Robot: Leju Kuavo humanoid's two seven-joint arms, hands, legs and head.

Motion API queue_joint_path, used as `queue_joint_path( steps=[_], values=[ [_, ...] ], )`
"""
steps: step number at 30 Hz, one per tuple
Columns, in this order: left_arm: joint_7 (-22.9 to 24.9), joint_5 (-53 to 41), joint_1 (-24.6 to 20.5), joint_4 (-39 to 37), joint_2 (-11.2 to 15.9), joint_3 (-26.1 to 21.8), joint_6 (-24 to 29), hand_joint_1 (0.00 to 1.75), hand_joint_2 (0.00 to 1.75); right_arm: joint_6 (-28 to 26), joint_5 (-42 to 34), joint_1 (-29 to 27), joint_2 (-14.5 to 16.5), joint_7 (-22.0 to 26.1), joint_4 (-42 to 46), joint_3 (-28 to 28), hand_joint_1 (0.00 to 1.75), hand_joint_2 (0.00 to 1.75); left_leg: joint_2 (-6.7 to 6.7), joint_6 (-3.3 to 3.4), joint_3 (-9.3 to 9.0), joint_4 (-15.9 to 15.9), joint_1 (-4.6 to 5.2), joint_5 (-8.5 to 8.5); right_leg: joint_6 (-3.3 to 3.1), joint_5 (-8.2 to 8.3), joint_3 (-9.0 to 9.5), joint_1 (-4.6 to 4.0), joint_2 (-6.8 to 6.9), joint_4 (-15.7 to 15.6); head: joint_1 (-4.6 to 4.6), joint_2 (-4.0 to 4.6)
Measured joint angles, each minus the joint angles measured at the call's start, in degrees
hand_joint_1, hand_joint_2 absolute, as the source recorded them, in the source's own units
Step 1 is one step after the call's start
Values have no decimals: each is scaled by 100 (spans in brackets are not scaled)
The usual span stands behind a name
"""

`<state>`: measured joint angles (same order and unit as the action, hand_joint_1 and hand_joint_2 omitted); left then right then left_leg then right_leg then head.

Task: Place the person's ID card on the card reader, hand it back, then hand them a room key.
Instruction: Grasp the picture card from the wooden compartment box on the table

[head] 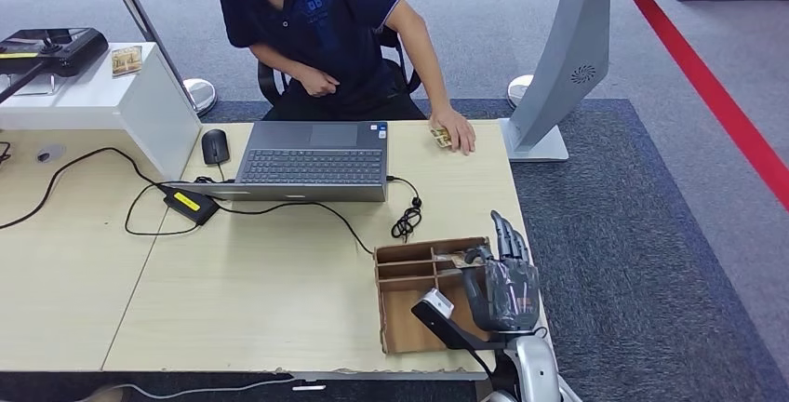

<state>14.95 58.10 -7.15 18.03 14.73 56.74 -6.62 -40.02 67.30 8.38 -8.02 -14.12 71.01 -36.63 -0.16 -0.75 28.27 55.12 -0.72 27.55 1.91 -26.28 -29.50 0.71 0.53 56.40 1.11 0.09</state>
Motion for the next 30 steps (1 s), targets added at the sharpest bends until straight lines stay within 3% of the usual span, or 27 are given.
queue_joint_path(
  steps=[21, 27, 30],
  values=[
    [0, -4, 2, -5, 0, -7, 21, 0, 0, -2, -21, -190, 89, 443, 210, 343, 175, 175, 0, 0, 0, 0, 0, 0, 0, 0, 0, 0, 0, 0, 1, 0],
    [27, 68, 15, -8, -2, -26, 116, 0, 0, -10, -364, -604, 262, 1192, 1057, 990, 175, 175, 0, 0, 0, 1, 0, 0, 0, 0, -2, 0, -1, 0, 1, 0],
    [31, 86, 27, -9, -4, -37, 163, 0, 0, -21, -867, -890, 526, 2059, 1780, 1533, 175, 175, 1, 0, 0, 1, 0, 0, 0, 0, -2, 0, -1, 0, 1, 0]
  ],
)
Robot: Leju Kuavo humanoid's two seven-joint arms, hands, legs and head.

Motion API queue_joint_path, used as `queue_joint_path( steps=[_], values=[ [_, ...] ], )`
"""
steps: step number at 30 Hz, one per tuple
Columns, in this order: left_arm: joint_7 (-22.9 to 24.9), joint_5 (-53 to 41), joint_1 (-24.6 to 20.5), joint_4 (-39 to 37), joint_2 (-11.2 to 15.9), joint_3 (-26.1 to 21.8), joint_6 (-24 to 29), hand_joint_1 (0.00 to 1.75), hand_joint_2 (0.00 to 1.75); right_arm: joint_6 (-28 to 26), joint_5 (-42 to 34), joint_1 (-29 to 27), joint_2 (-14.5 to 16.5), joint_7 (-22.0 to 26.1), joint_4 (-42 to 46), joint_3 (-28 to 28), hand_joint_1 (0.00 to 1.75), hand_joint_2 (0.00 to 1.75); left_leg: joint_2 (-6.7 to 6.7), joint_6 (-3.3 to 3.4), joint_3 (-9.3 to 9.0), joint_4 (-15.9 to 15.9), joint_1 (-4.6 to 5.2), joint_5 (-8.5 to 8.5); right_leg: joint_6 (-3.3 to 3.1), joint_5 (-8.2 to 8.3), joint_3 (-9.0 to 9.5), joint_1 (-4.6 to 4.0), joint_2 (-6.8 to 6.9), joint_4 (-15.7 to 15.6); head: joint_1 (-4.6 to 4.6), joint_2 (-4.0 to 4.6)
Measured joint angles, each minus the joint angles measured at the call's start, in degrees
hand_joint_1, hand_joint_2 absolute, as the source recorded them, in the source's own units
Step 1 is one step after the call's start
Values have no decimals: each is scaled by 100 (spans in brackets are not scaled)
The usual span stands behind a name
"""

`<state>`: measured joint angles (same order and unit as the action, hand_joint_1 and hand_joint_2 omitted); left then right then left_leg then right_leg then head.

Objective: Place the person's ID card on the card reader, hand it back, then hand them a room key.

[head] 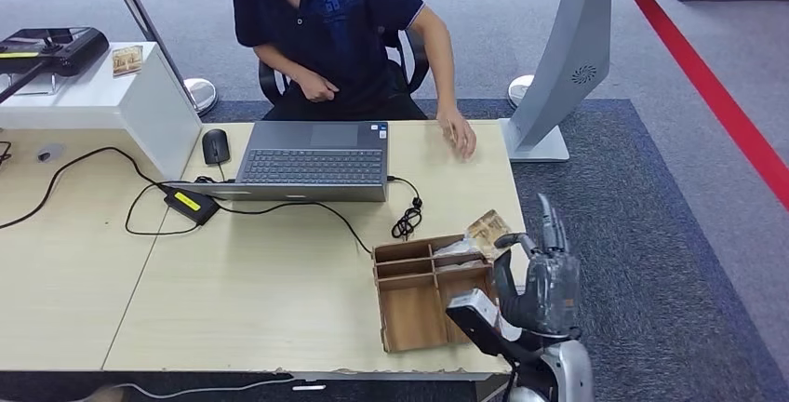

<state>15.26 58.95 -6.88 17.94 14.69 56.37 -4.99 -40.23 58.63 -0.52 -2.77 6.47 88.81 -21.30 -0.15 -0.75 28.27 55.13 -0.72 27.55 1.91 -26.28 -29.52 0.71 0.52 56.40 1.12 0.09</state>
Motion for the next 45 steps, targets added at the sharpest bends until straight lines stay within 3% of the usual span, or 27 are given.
queue_joint_path(
  steps=[4, 6, 8, 14, 21, 28, 45],
  values=[
    [22, 0, 10, 0, -1, -1, 48, 0, 0, -11, -1803, -339, 693, 1993, 929, 997, 175, 175, 1, 0, -5, 0, 0, 0, 0, -1, -1, 0, -1, -2, -1, 0],
    [53, -6, 23, 0, -2, -1, 74, 0, 0, -12, -2775, -521, 1010, 2530, 1369, 1549, 175, 175, 1, 0, -5, 0, 0, 0, 0, -1, 1, 0, 0, -3, 1, 0],
    [73, -13, 34, 0, -3, -1, 94, 0, 0, -8, -3371, -700, 1243, 2742, 1722, 2034, 175, 175, 3, 0, -5, -1, 1, 1, 0, -1, 1, 1, -3, -3, 1, 0],
    [74, -18, 21, 2, -27, -4, 113, 0, 0, 4, -4166, -979, 1734, 3005, 2229, 2974, 175, 175, 7, 1, -8, 0, 3, 1, 0, 2, 4, 3, -9, -5, 0, 0],
    [58, -58, -10, 2, -75, -7, 80, 0, 0, 21, -4228, -945, 2011, 3129, 2199, 3215, 175, 175, 7, 0, -9, -1, 1, -1, -4, 5, 8, 2, -10, -1, -1, 0],
    [58, -143, -22, 2, -107, -14, 73, 0, 0, 44, -4128, -845, 2048, 3189, 1915, 3021, 175, 175, 5, 0, -4, -1, 1, -1, -4, 5, 11, 2, -9, 2, 1, 0],
    [34, -113, -44, 2, -148, -16, 73, 0, 0, 53, -3944, -478, 1960, 3322, 581, 1892, 175, 175, -1, 0, 0, -2, 1, -2, -4, 5, 17, 1, -5, 3, 3, 0]
  ],
)
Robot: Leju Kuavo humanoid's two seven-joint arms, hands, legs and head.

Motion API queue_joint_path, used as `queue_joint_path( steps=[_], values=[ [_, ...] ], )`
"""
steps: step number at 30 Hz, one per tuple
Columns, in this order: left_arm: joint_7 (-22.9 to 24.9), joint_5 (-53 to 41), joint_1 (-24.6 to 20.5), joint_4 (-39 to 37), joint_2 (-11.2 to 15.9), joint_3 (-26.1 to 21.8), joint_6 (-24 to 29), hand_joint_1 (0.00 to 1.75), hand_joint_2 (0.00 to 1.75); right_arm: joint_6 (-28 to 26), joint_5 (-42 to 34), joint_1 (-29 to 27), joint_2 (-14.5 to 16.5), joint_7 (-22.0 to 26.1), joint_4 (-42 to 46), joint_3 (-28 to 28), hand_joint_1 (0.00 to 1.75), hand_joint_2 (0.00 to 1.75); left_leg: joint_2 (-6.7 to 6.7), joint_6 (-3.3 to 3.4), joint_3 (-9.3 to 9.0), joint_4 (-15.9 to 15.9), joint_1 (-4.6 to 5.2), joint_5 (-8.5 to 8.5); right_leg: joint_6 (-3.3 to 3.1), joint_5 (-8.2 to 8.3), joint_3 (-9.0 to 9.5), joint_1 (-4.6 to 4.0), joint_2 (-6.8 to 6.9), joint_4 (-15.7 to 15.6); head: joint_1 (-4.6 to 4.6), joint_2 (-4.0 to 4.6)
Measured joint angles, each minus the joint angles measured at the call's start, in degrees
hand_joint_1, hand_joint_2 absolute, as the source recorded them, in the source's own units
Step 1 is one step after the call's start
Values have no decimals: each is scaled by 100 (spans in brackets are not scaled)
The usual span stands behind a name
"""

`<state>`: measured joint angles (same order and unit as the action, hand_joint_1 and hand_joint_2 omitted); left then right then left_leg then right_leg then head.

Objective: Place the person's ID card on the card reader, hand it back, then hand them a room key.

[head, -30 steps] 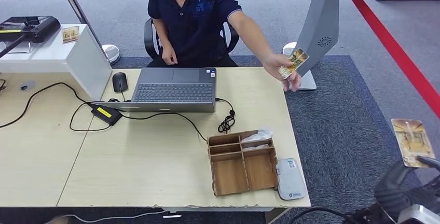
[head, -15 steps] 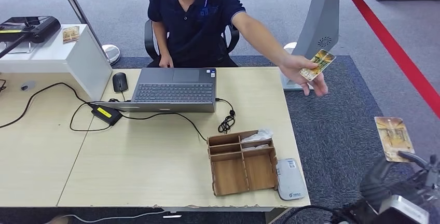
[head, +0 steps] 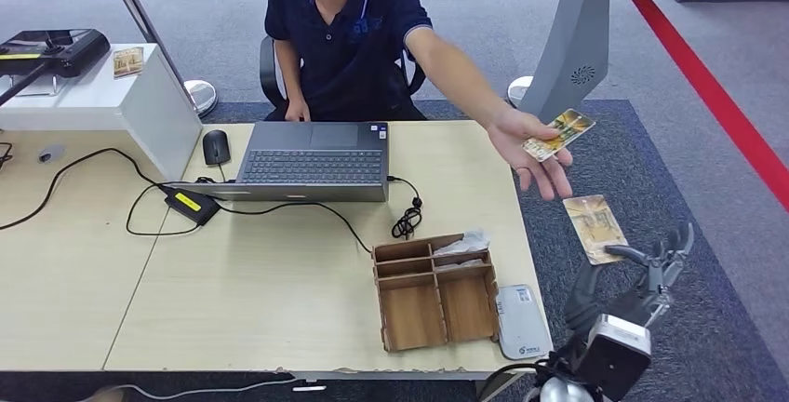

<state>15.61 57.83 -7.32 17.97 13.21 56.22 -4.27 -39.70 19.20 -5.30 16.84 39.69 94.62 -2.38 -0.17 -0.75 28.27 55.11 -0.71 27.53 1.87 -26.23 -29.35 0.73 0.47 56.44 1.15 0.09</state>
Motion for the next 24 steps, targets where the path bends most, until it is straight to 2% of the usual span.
queue_joint_path(
  steps=[12, 23, 24],
  values=[
    [40, -63, 2, 2, -3, 0, -3, 0, 0, 1, 104, 293, -74, 0, -966, -844, 175, 175, -3, 1, 0, 0, 0, -1, 0, 0, 1, 0, 4, 0, 1, 0],
    [39, -57, 4, 2, -8, 0, -1, 0, 0, 1, 136, 548, -132, -139, -1325, -1337, 175, 175, -3, 1, -5, 1, 0, -2, 0, 0, 1, 0, 3, 0, 2, 0],
    [39, -55, 4, 2, -8, 0, 2, 0, 0, 1, 137, 560, -134, -151, -1335, -1355, 149, 175, -3, 1, -5, 1, 0, -2, 0, 0, 1, 0, 3, -1, 2, 0]
  ],
)
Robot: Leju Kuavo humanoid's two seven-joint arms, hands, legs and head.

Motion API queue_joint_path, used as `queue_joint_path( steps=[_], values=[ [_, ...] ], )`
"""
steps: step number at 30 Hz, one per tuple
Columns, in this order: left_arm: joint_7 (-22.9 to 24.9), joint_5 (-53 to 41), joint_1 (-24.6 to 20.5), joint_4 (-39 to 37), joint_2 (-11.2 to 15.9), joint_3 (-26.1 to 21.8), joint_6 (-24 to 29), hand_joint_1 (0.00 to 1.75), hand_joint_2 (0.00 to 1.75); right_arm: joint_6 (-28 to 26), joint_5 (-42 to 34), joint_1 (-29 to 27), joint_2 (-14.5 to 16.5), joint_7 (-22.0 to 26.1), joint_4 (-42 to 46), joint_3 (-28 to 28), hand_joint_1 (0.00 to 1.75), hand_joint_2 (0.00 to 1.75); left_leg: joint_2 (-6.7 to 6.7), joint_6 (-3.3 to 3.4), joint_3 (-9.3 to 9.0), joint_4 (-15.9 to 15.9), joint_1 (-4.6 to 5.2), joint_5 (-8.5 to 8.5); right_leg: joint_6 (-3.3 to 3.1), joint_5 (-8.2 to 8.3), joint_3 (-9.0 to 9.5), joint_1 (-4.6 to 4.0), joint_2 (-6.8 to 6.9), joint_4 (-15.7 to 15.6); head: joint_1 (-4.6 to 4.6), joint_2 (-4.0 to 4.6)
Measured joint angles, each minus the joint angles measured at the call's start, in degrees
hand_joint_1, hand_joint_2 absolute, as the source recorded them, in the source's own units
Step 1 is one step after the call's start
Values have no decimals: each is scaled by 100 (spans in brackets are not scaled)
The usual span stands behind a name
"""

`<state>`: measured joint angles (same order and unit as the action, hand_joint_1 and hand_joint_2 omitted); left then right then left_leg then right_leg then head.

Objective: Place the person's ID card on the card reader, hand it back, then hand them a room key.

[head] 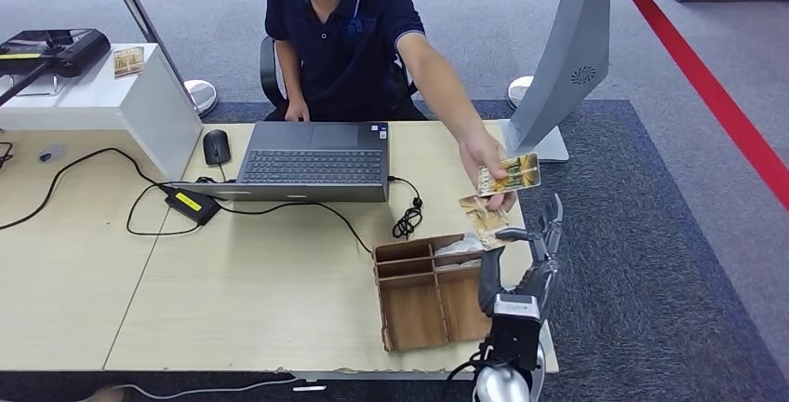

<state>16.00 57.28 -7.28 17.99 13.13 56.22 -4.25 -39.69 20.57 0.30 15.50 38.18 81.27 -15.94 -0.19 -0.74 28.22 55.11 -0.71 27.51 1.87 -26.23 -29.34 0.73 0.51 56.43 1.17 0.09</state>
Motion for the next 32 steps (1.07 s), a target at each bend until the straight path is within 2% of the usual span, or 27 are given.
queue_joint_path(
  steps=[3, 4, 19, 32],
  values=[
    [0, 8, 2, 0, -2, 0, 1, 0, 0, 0, 0, 24, -7, -18, -16, -43, 18, 175, 0, 0, 0, 0, 0, 0, 0, 0, -1, 0, 0, 0, 1, 0],
    [0, 10, 2, 0, -2, 0, 1, 0, 0, 0, 0, 29, -8, -19, -17, -52, 0, 175, 0, 0, 0, 0, 0, 0, 0, 0, -1, 0, 0, 0, 0, 0],
    [0, 61, 5, 0, -7, -1, 36, 0, 0, -3, 19, 41, -38, -183, 0, -126, 0, 175, 1, 0, -2, 0, 0, 0, 0, 0, -2, 0, 0, -1, 0, 0],
    [1, 207, 25, 0, -15, -110, 132, 0, 0, -17, -122, -153, -157, -975, 56, 82, 0, 175, 4, 0, -1, 1, 0, 1, 0, 0, -11, 0, -1, -5, -3, 0]
  ],
)
